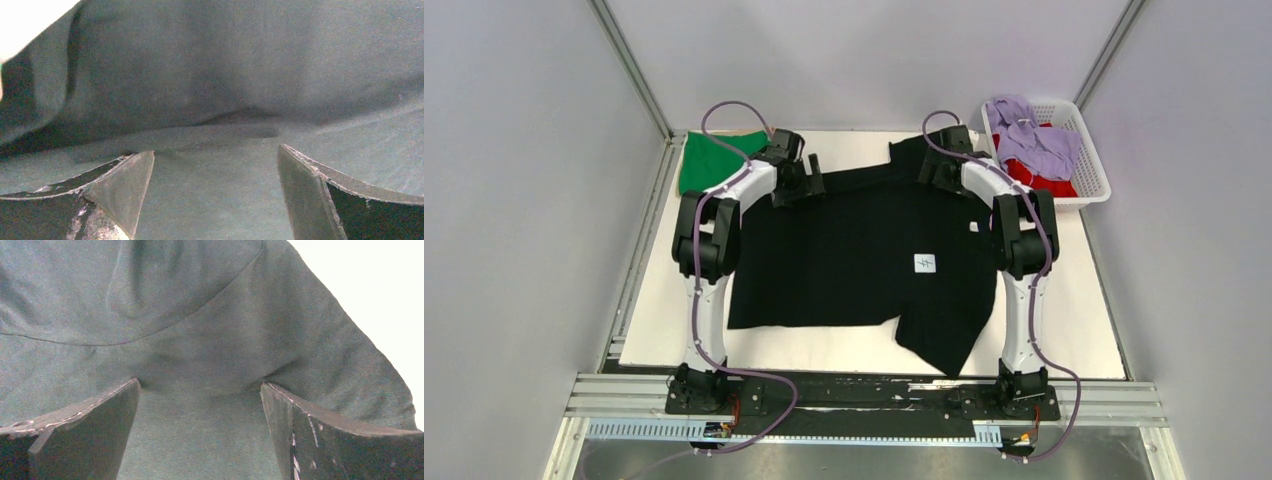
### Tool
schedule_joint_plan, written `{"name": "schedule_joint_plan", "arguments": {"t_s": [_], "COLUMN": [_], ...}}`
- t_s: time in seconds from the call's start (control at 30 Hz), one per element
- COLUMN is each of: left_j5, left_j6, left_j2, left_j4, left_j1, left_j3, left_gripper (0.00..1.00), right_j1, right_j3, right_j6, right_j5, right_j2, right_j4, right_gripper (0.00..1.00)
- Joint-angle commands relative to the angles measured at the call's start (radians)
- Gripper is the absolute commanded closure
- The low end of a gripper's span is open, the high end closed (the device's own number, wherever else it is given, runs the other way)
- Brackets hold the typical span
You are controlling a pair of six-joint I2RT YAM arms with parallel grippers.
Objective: Fold and stack the t-shirts
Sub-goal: Flatten out the tshirt, then grab the side of the flattened tshirt closest away from the robot with both arms
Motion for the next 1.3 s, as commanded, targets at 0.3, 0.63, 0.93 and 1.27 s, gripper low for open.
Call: {"name": "schedule_joint_plan", "arguments": {"t_s": [0.3,0.63,0.93,1.27], "left_j5": [0.036,-0.194,-0.316,-0.394], "left_j6": [0.084,-0.076,-0.319,-0.492], "left_j2": [-0.08,-0.797,-1.253,-1.33], "left_j4": [0.019,-0.035,-0.322,-0.34], "left_j1": [0.007,-0.082,-0.083,-0.08], "left_j3": [0.021,-0.653,-1.018,-1.137], "left_gripper": [0.0,0.0,0.0,0.09], "right_j1": [0.017,0.223,0.209,0.203], "right_j3": [0.091,-0.595,-0.998,-1.061], "right_j6": [-0.066,0.178,0.309,0.261], "right_j5": [0.062,0.41,0.342,0.285], "right_j2": [-0.089,-0.748,-1.126,-1.185], "right_j4": [-0.051,0.003,0.076,0.129], "right_gripper": [0.0,0.0,0.0,0.0]}}
